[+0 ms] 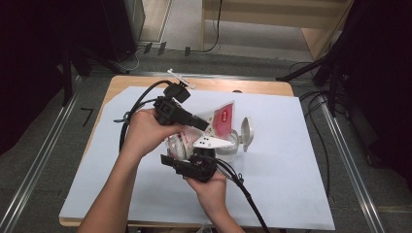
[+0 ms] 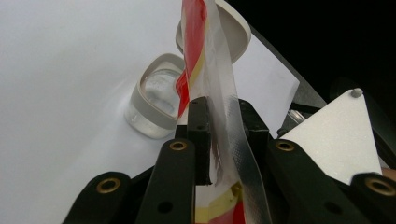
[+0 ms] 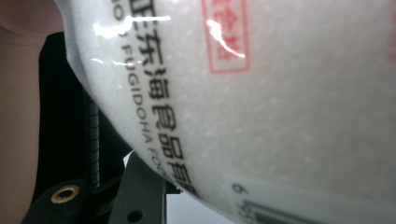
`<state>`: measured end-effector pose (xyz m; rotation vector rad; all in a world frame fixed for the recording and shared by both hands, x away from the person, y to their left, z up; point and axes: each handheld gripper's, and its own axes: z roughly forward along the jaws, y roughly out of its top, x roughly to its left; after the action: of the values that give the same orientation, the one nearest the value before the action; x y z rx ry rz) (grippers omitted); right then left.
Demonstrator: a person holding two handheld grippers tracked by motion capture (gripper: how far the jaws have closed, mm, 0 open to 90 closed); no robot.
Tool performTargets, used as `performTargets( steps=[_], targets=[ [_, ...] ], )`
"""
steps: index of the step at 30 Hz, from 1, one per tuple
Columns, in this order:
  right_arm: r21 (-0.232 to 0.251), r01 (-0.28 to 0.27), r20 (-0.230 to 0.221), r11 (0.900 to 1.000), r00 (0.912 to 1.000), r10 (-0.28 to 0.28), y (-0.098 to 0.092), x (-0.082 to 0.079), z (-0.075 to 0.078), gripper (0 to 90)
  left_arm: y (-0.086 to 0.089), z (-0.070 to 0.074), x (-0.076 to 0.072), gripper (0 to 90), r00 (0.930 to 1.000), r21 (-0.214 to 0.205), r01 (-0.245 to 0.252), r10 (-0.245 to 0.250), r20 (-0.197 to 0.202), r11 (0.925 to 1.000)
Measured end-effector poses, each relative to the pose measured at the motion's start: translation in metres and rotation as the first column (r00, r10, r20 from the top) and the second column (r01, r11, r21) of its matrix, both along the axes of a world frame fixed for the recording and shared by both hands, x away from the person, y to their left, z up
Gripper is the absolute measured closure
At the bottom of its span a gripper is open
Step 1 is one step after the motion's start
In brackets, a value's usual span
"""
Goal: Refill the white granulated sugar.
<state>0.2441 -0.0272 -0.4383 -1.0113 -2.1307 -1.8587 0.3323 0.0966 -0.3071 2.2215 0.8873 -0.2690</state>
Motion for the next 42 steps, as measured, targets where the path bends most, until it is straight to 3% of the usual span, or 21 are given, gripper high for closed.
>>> performTargets(
  steps=[9,14,21,25,28,32,34,42],
  targets=[
    [-0.012,0.001,0.007,0.9999,1.0000,-0.001,-0.001,0.001,0.002,63.4,0.000,-0.004,0.006,79.2,0.9995,-0.013,-0.019,0.019,-0.026,0.9997],
    [0.007,-0.002,-0.003,1.0000,1.0000,0.002,-0.003,0.001,0.003,63.4,-0.001,-0.009,0.009,74.3,0.9937,-0.057,-0.056,0.050,-0.100,0.9968],
    [0.025,-0.004,-0.019,0.9997,0.9998,0.004,-0.004,0.002,0.005,63.3,-0.003,-0.008,0.009,73.0,0.9950,-0.057,-0.057,0.052,-0.085,0.9968],
    [-0.007,0.009,0.000,0.9999,1.0000,-0.009,-0.002,0.002,0.006,62.3,-0.003,-0.005,0.008,81.7,0.9977,-0.020,-0.050,0.049,-0.047,0.9986],
    [-0.012,0.009,0.005,0.9999,1.0000,-0.009,0.001,0.004,0.005,61.9,-0.004,-0.004,0.009,83.5,0.9983,0.001,-0.047,0.047,-0.034,0.9989],
    [0.001,0.027,0.002,0.9996,0.9996,-0.027,0.005,0.007,0.006,61.4,-0.006,0.000,0.014,83.3,1.0000,0.030,-0.001,0.001,-0.008,0.9996],
    [0.006,0.042,-0.001,0.9991,0.9991,-0.042,0.007,0.009,0.007,61.2,-0.007,0.002,0.019,83.3,0.9997,0.044,0.023,-0.022,-0.007,0.9988],
    [-0.014,0.089,0.001,0.9960,0.9961,-0.089,0.014,0.013,0.007,59.4,-0.003,-0.003,0.032,83.7,0.9961,0.008,0.066,-0.065,-0.059,0.9978]
  ],
)
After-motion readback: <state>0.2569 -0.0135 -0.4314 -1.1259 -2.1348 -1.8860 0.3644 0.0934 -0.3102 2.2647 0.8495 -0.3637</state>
